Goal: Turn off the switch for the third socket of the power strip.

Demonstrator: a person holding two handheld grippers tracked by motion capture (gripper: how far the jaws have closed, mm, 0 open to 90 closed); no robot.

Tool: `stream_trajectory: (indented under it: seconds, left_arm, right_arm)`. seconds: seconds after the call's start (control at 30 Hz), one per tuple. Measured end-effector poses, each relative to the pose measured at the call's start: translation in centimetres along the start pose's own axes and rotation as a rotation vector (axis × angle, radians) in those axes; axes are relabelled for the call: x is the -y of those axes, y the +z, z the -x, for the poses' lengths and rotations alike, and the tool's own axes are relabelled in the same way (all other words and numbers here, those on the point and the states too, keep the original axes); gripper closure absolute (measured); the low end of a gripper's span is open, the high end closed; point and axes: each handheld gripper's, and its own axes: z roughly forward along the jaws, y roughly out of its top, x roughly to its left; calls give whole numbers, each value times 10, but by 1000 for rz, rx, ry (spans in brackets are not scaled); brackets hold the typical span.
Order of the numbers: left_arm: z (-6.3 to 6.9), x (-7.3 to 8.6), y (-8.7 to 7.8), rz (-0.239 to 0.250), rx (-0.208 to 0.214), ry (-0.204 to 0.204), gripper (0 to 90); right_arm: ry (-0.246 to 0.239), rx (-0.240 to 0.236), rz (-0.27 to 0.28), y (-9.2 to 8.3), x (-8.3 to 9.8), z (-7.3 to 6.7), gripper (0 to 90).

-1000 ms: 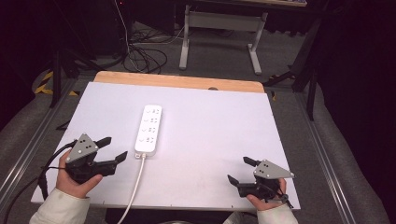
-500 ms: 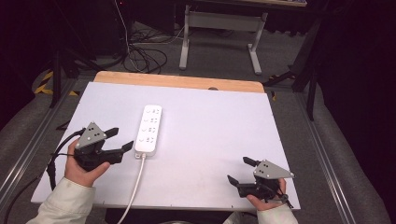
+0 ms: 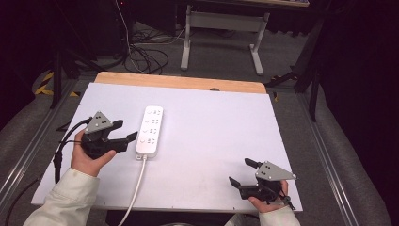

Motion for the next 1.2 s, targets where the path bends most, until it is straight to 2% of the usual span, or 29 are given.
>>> stream_trajectory:
  seconds: [0.3, 0.53, 0.63, 0.67, 0.77, 0.87, 0.93, 1.0, 1.07, 1.13, 1.2]
  left_arm:
    - [-3, -13, 14, -10, -17, 22, 364]
    - [-12, -18, 28, -19, 1, -13, 407]
    - [-14, -18, 32, -25, 6, -22, 474]
    - [-16, -17, 36, -30, -14, -21, 506]
    - [-21, -16, 44, -51, -28, -47, 573]
    - [-24, -14, 52, -56, -13, -63, 753]
    - [-26, -14, 58, -53, 0, -58, 818]
    - [-28, -12, 64, -54, 32, -61, 887]
    - [-30, -11, 70, -57, 23, -50, 897]
    - [-30, -10, 74, -59, 27, -56, 898]
    - [-34, -7, 84, -57, 5, -39, 898]
  right_arm:
    - [-2, -2, -2, 0, 0, 0, 157]
    - [4, -6, -3, 0, 1, 0, 157]
    - [4, -7, -2, 1, 1, 1, 157]
    - [3, -7, -2, 1, 1, 1, 157]
    - [1, -7, -3, 1, 1, 1, 157]
    - [2, -10, -3, 1, 1, 1, 157]
    - [2, -10, -4, 1, 1, 1, 157]
    - [3, -13, -2, 1, 1, 1, 157]
    - [3, -15, -2, 2, 1, 1, 157]
    - [4, -18, -1, 2, 1, 1, 157]
    - [3, -19, -1, 2, 1, 1, 157]
